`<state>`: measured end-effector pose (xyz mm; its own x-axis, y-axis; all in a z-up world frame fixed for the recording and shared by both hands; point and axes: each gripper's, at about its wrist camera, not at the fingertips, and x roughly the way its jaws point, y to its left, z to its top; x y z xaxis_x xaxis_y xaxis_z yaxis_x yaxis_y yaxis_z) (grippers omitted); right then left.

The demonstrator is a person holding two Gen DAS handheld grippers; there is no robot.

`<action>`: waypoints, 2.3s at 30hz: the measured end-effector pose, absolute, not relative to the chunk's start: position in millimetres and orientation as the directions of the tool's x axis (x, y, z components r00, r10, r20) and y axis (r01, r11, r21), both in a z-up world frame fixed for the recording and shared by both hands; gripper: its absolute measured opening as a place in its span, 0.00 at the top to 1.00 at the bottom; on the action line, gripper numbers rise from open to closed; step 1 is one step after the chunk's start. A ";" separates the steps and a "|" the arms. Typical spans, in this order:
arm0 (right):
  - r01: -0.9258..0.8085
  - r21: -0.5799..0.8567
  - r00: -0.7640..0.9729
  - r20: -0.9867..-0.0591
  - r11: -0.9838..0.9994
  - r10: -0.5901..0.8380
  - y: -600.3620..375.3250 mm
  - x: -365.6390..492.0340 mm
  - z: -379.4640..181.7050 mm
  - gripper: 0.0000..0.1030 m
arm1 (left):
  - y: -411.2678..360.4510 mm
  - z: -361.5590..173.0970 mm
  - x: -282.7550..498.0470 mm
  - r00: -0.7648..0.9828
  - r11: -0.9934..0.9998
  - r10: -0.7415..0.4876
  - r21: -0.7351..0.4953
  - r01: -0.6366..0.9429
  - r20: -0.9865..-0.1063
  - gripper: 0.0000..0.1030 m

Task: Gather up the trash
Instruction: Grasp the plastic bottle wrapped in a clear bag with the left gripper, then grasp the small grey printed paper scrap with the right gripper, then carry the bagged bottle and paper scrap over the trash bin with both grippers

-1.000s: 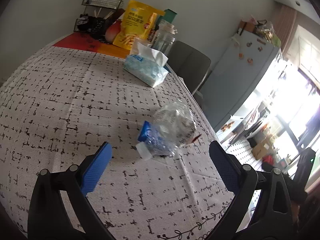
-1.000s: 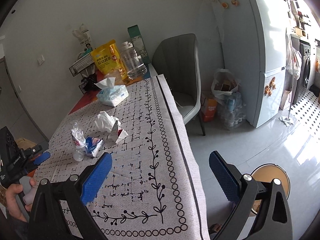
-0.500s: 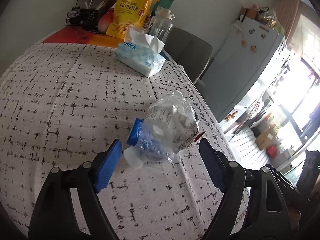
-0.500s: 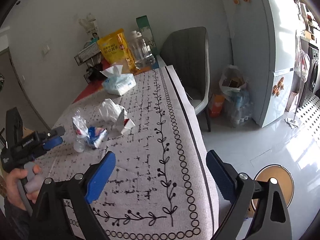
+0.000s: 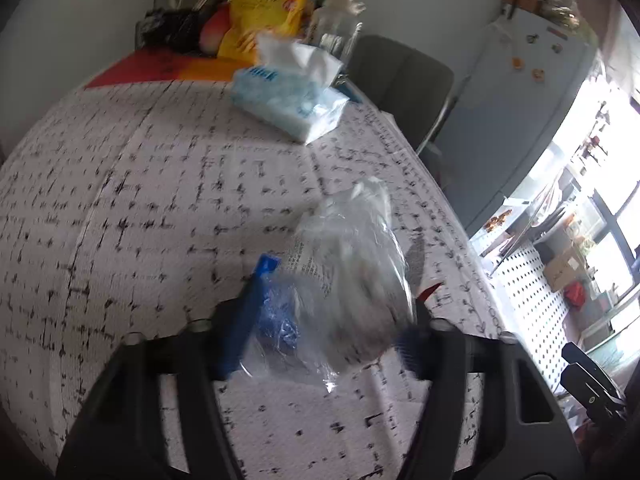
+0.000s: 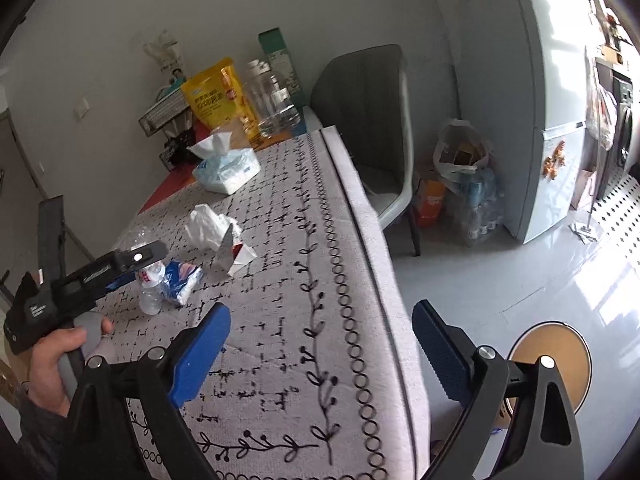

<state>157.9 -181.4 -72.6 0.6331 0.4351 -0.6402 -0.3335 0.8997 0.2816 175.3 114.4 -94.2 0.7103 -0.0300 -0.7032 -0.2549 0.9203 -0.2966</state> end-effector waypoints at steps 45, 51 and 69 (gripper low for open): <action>-0.488 0.244 0.486 -0.722 0.838 0.493 -65.1 215.2 -80.6 0.82 | 205.5 -61.5 61.2 0.809 0.810 0.089 -0.431 -0.399 -0.581 0.70; -0.449 0.314 0.521 -0.668 0.837 0.531 -111.1 187.9 -61.1 0.82 | 166.4 -48.8 81.5 0.825 0.851 0.028 -0.419 -0.316 -0.564 0.70; -0.197 0.377 0.666 -0.626 0.905 0.406 -265.5 162.3 -49.9 0.82 | 25.7 -26.2 156.0 0.815 0.913 -0.202 -0.406 -0.044 -0.542 0.70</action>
